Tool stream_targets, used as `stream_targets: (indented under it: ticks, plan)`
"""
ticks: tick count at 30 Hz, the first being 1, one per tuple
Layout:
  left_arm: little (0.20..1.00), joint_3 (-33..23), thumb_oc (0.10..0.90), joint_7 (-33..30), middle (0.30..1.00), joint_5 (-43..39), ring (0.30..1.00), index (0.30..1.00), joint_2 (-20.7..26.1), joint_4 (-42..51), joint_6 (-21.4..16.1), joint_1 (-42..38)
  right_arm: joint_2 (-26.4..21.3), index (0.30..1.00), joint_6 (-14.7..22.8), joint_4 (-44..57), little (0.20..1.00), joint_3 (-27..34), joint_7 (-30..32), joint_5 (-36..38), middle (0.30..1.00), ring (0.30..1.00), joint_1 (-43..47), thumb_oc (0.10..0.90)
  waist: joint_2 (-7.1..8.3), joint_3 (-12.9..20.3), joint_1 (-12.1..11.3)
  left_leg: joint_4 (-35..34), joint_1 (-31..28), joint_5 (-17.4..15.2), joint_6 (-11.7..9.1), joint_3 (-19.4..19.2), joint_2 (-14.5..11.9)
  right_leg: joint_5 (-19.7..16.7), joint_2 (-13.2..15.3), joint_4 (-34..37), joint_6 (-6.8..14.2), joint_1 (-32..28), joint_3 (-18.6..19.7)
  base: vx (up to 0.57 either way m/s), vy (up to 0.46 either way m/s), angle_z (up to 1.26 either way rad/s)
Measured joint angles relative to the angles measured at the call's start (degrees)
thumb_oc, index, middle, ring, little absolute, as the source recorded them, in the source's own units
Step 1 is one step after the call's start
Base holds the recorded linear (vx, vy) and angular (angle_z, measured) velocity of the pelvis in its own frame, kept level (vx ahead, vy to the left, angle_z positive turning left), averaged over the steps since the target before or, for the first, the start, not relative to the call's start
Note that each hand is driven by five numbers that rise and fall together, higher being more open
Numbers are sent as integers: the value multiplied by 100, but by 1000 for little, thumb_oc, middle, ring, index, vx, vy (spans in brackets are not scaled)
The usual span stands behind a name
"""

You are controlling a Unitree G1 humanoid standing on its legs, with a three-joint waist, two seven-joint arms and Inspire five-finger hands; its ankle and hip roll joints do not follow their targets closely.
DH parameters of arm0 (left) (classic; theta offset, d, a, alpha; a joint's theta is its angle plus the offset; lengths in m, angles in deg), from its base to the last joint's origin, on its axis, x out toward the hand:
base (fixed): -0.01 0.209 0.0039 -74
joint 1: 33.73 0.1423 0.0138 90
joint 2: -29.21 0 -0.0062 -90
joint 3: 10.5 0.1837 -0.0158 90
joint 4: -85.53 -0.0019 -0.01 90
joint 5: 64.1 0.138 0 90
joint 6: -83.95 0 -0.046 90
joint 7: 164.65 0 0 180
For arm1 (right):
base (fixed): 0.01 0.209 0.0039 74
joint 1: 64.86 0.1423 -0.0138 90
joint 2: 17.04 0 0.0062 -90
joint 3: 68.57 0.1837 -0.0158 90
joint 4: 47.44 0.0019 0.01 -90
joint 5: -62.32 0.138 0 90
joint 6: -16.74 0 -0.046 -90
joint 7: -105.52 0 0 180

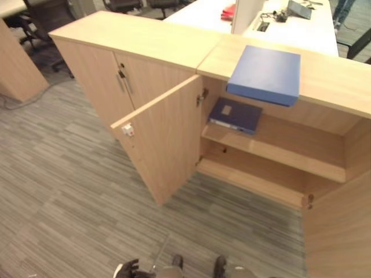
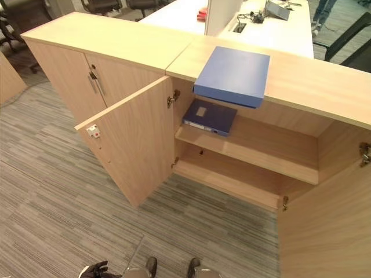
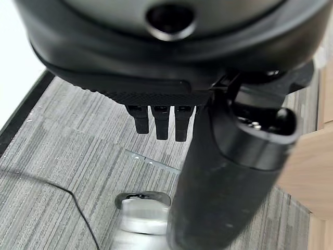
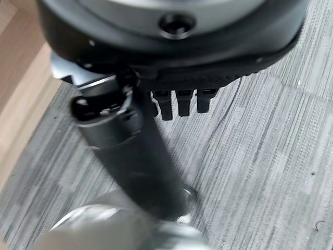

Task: Put the empty folder in the office cabinet

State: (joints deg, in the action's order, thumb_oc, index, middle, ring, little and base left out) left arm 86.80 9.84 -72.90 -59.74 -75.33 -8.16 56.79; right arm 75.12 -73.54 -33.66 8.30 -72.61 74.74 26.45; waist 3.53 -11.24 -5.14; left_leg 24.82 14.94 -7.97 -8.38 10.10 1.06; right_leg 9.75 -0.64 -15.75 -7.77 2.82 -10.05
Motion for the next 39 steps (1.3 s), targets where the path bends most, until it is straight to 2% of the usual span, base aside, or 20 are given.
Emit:
stream_targets:
  ticks: [1,2,4,6,8,11,12,13,14,15,19,22,26,28,29,33,35,37,38,39]
  plan:
    - [900,72,800,40,900,-1,900,900,-58,41,-15,2,-62,900,-32,-75,900,47,35,0,900,900,101,800,-34,-23,-155,-944,157,115,-1,277,31,-90,-54,151,66,-11,151,151,51,-19]
    - [900,93,800,76,900,-2,900,900,-98,57,-11,19,-139,900,-23,-73,900,53,44,-3,900,900,163,800,-118,-82,-204,-1516,245,332,17,356,-38,-123,-130,240,44,-55,215,242,90,-44]
    - [900,90,800,119,900,-7,900,900,-223,28,56,42,-257,900,26,-65,900,98,116,-11,900,900,225,800,-425,-266,-240,-2336,470,763,-67,412,-160,-164,-315,378,-20,-204,255,305,142,-36]
    - [900,49,800,130,900,-5,900,900,-234,-104,95,97,-181,900,36,-116,900,99,114,-51,900,900,248,800,-443,-261,-345,-2157,564,828,27,91,-264,-189,-328,456,-61,-217,421,303,164,-85]
    - [900,-6,800,127,900,-6,900,900,-234,-144,115,91,-110,900,71,-111,900,85,113,-56,900,900,178,800,-396,-222,-275,-1917,567,874,93,-56,-305,-224,-238,672,-39,-286,394,456,289,-68]
    - [900,-41,800,132,900,-2,900,900,-251,-214,99,-1,-55,900,-74,-391,900,111,102,-63,900,900,131,800,-279,-173,-216,-2070,-77,1163,373,-293,-341,-95,-31,876,253,-528,711,333,224,-46]
    - [900,-28,800,128,900,-1,900,900,-249,-119,75,31,-65,900,-113,-501,900,86,101,-74,900,900,73,800,-225,-140,-193,-2198,-289,1626,532,-621,-313,7,93,789,556,-541,865,403,254,-64]
    - [900,-35,800,120,900,3,900,900,-195,-60,70,45,-8,900,-144,-515,900,70,97,-100,900,900,0,800,-67,-45,-214,-2124,-297,1532,742,-863,-210,90,272,772,747,-532,1003,398,246,-81]
    - [900,-39,800,114,900,8,900,900,-126,24,64,8,37,900,-132,-410,900,44,67,-99,900,900,32,800,58,45,-261,-2095,-314,1410,914,-1050,-91,100,466,814,759,-545,1033,333,218,-76]
    - [900,-33,800,114,900,11,900,900,-60,104,32,-66,75,900,-120,-270,900,43,23,-99,900,900,4,800,149,105,-244,-2081,-313,1387,1041,-1185,16,82,622,844,888,-560,1032,155,104,-45]
    - [900,28,800,115,900,16,900,900,42,550,-90,-365,60,900,-104,-26,900,-16,41,-112,900,900,251,800,171,142,-255,-1875,-252,1205,1381,-1307,295,-93,914,1024,1176,-684,892,134,110,-3]
    - [900,164,800,119,900,20,900,900,117,812,-90,-408,72,900,-11,241,900,-16,12,-96,900,900,439,800,162,180,-214,-1704,-67,1082,1420,-1295,409,-131,1008,1156,1348,-677,781,78,80,10]
    - [900,242,800,130,900,24,900,900,136,998,-38,-294,168,900,117,463,900,-18,-14,-96,900,900,708,800,94,228,-237,-1566,210,1045,1417,-1258,500,-117,1059,1311,1461,-562,748,76,91,9]
    - [900,481,800,161,900,103,900,900,285,1598,39,6,147,900,117,506,900,-16,-11,-96,900,900,755,800,31,256,-200,-1494,325,953,1348,-1236,517,-106,1102,1354,1483,-500,704,75,108,10]
    - [900,672,800,271,900,267,900,900,473,2228,-4,373,108,900,107,588,900,-13,-10,-97,900,900,709,800,-28,287,-196,-1493,377,954,1343,-1224,518,-104,1101,1338,1485,-446,650,51,77,5]
    - [900,1090,800,608,900,528,900,900,834,3200,62,779,-12,900,40,609,900,34,-10,-103,900,900,521,800,-237,391,-168,-1554,400,953,1346,-1157,603,-53,1179,1114,1519,-349,631,85,126,9]
    - [900,1310,800,757,900,619,900,900,1077,3651,51,856,-53,900,-21,577,900,50,-13,-104,900,900,471,800,-353,421,-125,-1683,322,940,1417,-1143,641,-13,1216,653,1523,-130,653,109,219,-8]
    - [900,1377,800,976,900,726,900,900,1206,4133,56,988,-139,900,-48,607,900,48,-14,-115,900,900,416,800,-587,384,-61,-2004,22,1161,1555,-1137,595,106,1255,-644,1523,383,616,66,138,-5]
    - [900,1379,800,1036,900,725,900,900,1222,4205,-26,989,-149,900,-47,618,900,49,-13,-114,900,900,351,800,-617,408,-1,-2039,-35,1187,1551,-1137,631,123,1305,-1023,1495,486,637,173,189,5]
    - [900,1316,800,1045,900,716,900,900,1242,4295,-69,935,-56,900,-43,599,900,24,-16,-100,900,900,308,800,-588,412,22,-1979,-154,1055,1686,-1144,751,22,1379,-1453,1470,638,677,211,261,-9]
